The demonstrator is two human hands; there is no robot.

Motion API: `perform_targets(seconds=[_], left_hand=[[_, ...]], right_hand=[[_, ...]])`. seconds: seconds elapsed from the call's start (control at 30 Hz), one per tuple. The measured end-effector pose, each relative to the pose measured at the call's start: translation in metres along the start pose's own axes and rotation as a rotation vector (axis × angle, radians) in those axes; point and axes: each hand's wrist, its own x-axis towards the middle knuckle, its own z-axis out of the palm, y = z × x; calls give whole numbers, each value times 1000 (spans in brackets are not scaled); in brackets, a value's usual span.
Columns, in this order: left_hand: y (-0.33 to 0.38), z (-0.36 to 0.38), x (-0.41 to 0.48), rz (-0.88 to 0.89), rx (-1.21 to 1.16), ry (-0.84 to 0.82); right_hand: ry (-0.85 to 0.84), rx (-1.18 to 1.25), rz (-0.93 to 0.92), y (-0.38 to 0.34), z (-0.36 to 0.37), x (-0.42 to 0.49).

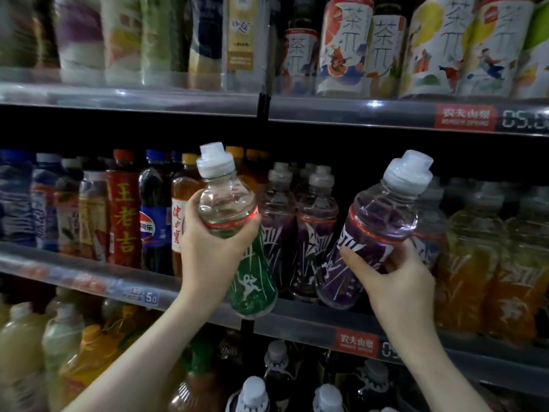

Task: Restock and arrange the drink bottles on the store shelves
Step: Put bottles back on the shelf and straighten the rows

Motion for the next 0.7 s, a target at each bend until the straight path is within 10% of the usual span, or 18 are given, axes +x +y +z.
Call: perform_targets(seconds=[0.7], left_hand=[[-5,-3,4,-74,5,-41]], right_hand=[[-167,-121,219,26,75,35]])
